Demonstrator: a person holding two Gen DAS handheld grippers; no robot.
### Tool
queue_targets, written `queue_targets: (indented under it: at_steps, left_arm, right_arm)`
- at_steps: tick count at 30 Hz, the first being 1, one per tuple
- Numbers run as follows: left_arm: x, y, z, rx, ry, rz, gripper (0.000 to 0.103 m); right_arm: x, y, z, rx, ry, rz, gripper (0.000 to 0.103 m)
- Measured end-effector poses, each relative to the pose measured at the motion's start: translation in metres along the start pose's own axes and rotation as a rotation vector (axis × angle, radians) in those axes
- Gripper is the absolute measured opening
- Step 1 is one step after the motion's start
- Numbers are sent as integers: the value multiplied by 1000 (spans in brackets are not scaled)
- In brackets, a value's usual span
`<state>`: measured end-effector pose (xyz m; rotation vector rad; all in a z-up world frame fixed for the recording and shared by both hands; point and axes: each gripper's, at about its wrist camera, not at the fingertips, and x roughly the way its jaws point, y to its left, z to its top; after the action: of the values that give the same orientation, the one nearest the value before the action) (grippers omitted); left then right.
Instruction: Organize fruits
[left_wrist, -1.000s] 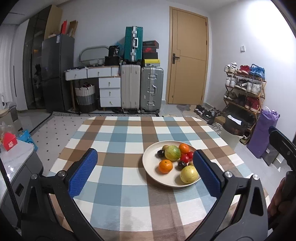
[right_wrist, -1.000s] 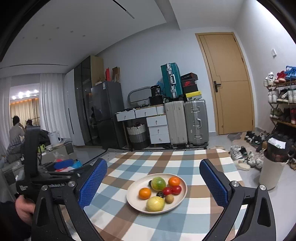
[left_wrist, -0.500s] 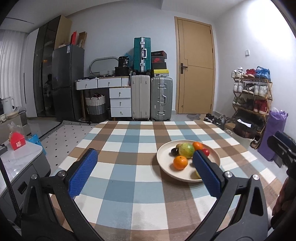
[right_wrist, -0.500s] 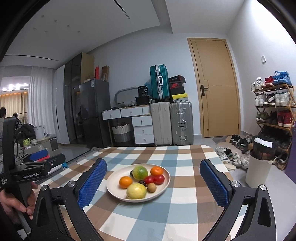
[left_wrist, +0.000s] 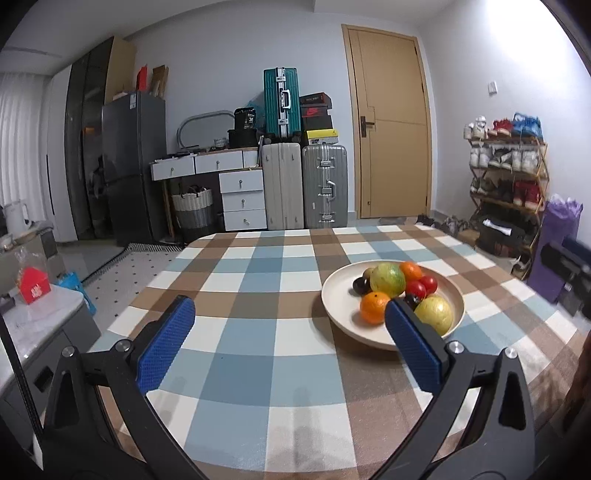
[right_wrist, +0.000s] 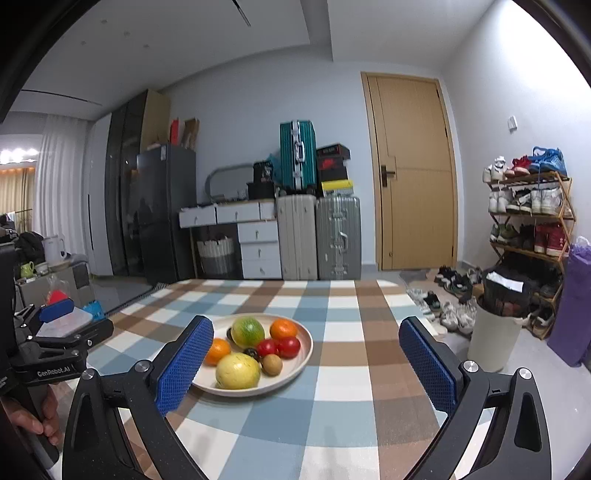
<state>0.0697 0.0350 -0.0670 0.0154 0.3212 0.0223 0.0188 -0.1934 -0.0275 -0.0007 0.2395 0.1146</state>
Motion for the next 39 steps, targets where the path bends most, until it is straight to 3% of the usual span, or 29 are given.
queue_targets:
  at_steps: [5, 39]
  left_arm:
    - [7, 6, -2, -29, 10, -19, 103]
    - [0, 12, 0, -31, -11, -16, 103]
  right_arm:
    - [21, 5, -4, -29, 97, -19, 102]
    - [18, 8, -5, -43, 85, -16, 103]
